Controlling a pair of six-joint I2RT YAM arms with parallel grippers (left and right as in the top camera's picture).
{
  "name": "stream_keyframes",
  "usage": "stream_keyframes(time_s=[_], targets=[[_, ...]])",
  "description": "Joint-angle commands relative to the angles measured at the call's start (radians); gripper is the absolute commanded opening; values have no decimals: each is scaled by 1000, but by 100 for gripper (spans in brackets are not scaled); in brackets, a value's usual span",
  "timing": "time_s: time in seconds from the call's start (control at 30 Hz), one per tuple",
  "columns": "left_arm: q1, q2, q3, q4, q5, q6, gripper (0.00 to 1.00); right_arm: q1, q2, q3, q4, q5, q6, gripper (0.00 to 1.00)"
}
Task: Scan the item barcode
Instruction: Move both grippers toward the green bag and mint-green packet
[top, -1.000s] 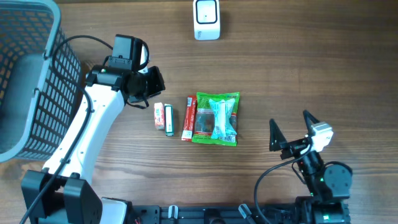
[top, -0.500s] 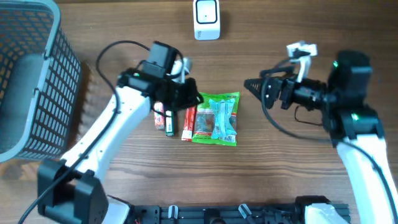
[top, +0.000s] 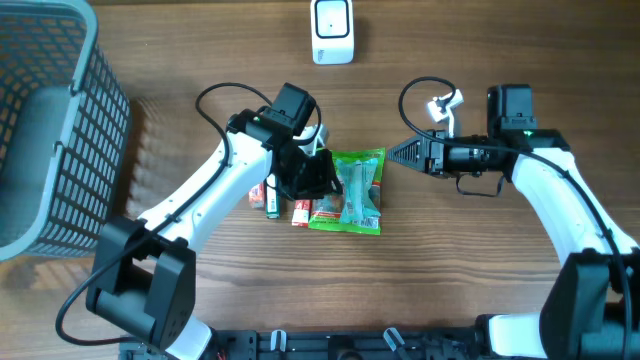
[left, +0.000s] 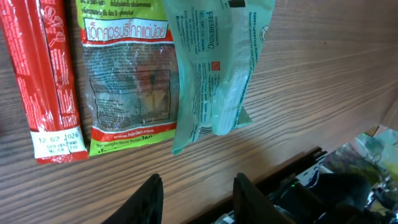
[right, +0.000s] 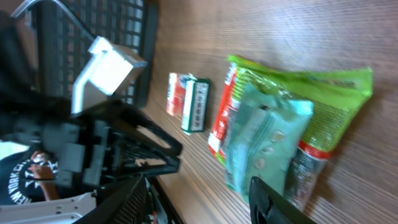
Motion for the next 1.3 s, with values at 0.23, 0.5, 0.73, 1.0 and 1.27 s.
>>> stream_keyframes(time_s=[0.23,0.5,0.73,1.0,1.27], targets=[[-65,15,-155,179,-40,42,35,45,132,-2,18,90,-78,57],[-100,16,-188,234,-41,42,32,85,193,-13,98,125,-71,56],[-101,17,-235,293,-40,41,29,87,235,-60,202,151,-10,56],[-103,19,-236,306,-40,41,28,138,246,-66,273,153,62,56],[-107,52,-236,306,-40,41,27,163,289,-66,329,190,161,56]])
